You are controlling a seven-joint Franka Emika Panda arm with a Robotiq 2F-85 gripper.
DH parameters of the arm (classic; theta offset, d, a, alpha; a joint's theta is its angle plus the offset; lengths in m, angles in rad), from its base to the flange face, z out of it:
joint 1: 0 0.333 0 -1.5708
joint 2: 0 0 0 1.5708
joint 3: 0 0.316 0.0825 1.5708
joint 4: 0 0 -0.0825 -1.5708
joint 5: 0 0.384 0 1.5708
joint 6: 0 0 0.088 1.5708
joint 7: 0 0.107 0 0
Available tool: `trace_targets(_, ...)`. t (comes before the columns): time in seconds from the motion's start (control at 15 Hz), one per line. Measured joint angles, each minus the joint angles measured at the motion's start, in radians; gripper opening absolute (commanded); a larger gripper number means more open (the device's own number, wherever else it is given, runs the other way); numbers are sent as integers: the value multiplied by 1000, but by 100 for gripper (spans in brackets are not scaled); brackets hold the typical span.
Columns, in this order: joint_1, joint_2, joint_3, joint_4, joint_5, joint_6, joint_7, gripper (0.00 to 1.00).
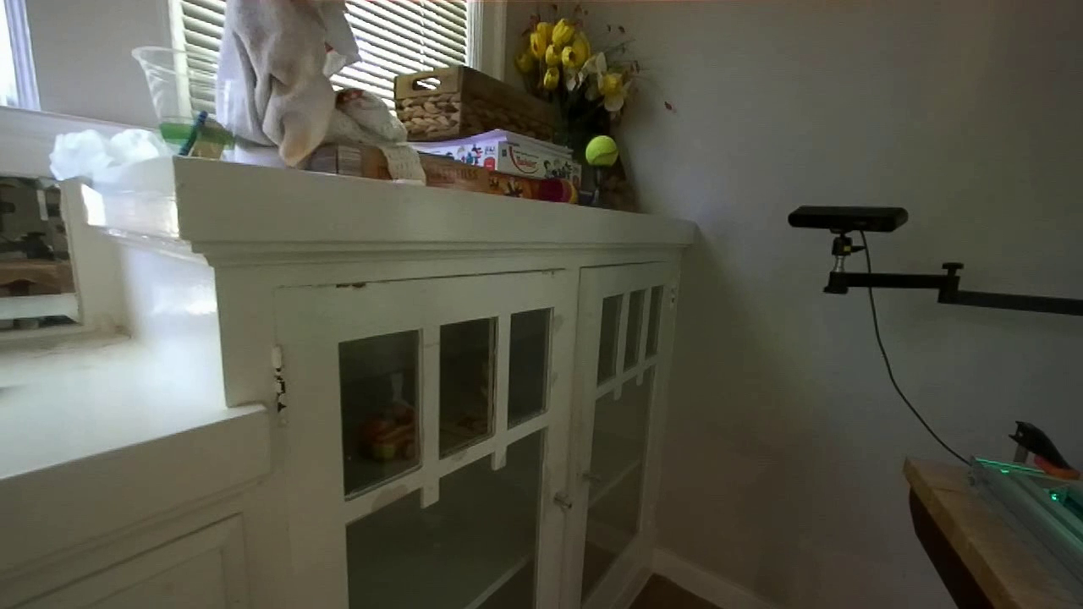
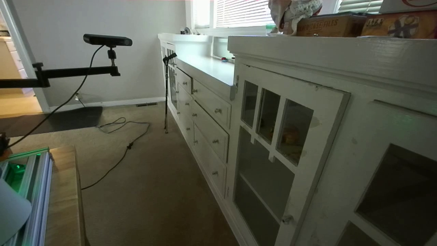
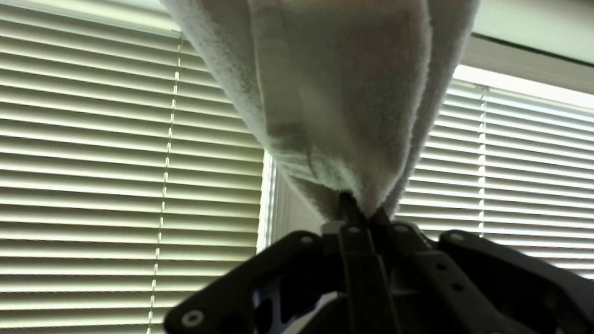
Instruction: Move the towel to the right.
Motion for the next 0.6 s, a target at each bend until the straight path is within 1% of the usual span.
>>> trace_targets(0.2, 32, 67, -66, 128, 0, -18, 79, 1)
trace_targets(0.33, 46, 106, -99, 213, 0, -58, 135, 1)
trace_targets(0.47, 46, 137, -103, 298, 5, -128, 166, 1)
trace_targets(0.6, 47, 160, -92, 379, 16, -232, 165, 1)
